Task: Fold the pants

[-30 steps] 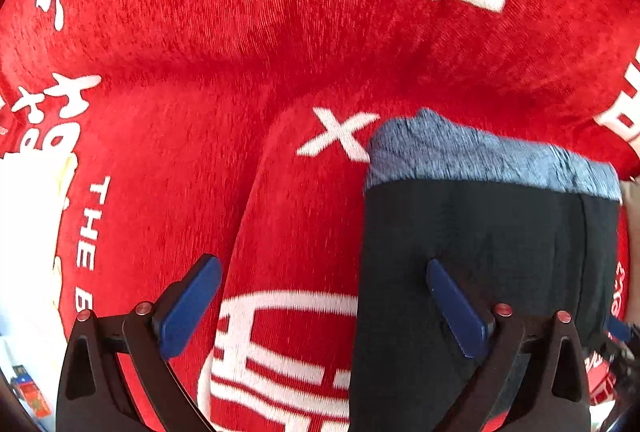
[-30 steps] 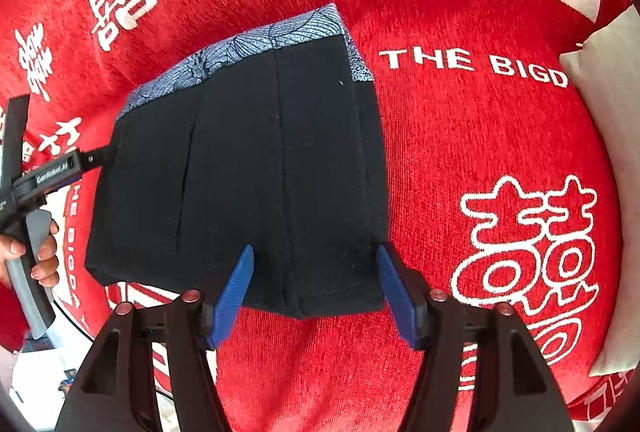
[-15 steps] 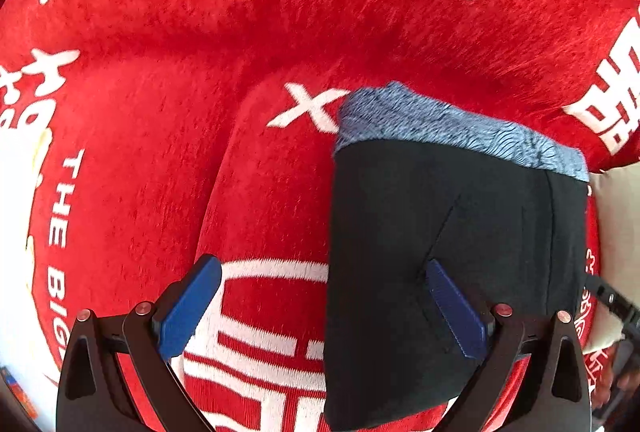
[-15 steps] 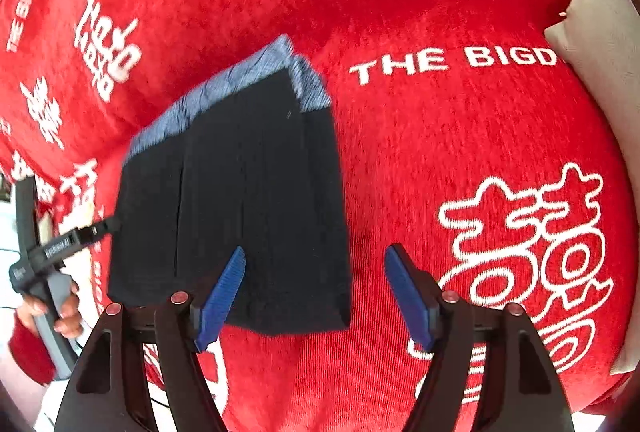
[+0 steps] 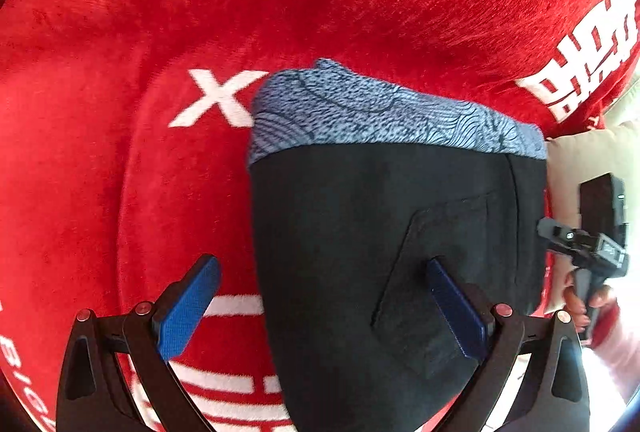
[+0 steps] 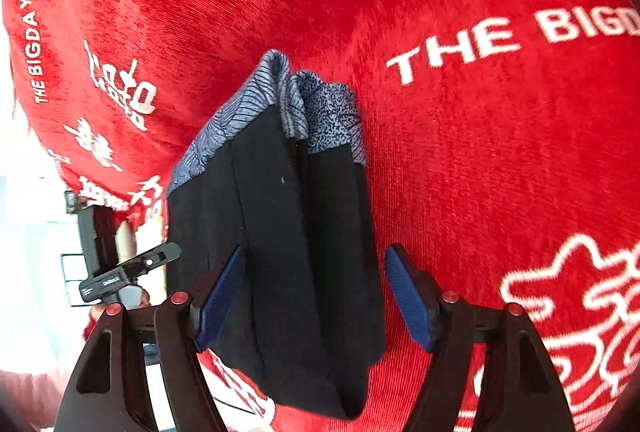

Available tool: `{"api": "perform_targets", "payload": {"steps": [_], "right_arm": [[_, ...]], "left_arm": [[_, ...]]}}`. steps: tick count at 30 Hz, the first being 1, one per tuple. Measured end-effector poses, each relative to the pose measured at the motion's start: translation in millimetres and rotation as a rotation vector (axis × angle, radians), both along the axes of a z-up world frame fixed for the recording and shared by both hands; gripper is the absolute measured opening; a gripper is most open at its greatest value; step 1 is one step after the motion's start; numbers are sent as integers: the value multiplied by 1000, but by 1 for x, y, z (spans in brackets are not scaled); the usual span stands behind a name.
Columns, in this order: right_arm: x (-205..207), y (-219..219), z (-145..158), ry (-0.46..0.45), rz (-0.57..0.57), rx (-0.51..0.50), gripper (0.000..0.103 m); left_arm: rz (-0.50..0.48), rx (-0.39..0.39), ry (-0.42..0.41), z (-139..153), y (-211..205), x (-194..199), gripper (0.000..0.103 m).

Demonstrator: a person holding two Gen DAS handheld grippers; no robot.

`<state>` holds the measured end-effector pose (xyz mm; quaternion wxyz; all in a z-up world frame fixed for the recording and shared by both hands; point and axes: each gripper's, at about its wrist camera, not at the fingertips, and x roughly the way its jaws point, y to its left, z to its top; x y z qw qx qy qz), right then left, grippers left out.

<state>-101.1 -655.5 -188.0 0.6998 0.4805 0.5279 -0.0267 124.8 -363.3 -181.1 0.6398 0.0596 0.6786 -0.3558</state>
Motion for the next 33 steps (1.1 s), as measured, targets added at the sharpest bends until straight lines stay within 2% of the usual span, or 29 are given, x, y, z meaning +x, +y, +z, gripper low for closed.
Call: {"api": "perform_targets", "payload": {"steps": [5, 10, 11, 14, 16, 20, 25, 33], "right_arm": [[2, -6, -18, -33, 3, 118, 76], [1, -10, -25, -39, -16, 170, 75], [2, -9, -25, -32, -23, 172, 75], [-2, -10, -20, -6, -33, 162, 64], [0, -8, -16, -4, -37, 152, 54], [4, -3, -8, -10, -67, 155, 48], [3, -2, 6, -35, -83, 169, 44], [-4, 22, 34, -50, -76, 180, 43]], "left_arm": [[-24, -17, 31, -9, -12, -3, 103], [-8, -21, 27, -14, -21, -7, 102], [-4, -25, 23, -13, -23, -9, 96], [-6, -48, 10, -6, -27, -15, 82], [-18, -50, -16, 0, -29, -19, 77], [17, -76, -22, 9, -29, -21, 63], [14, -95, -37, 27, -19, -24, 59], [-10, -110, -52, 61, 2, -42, 58]]}}
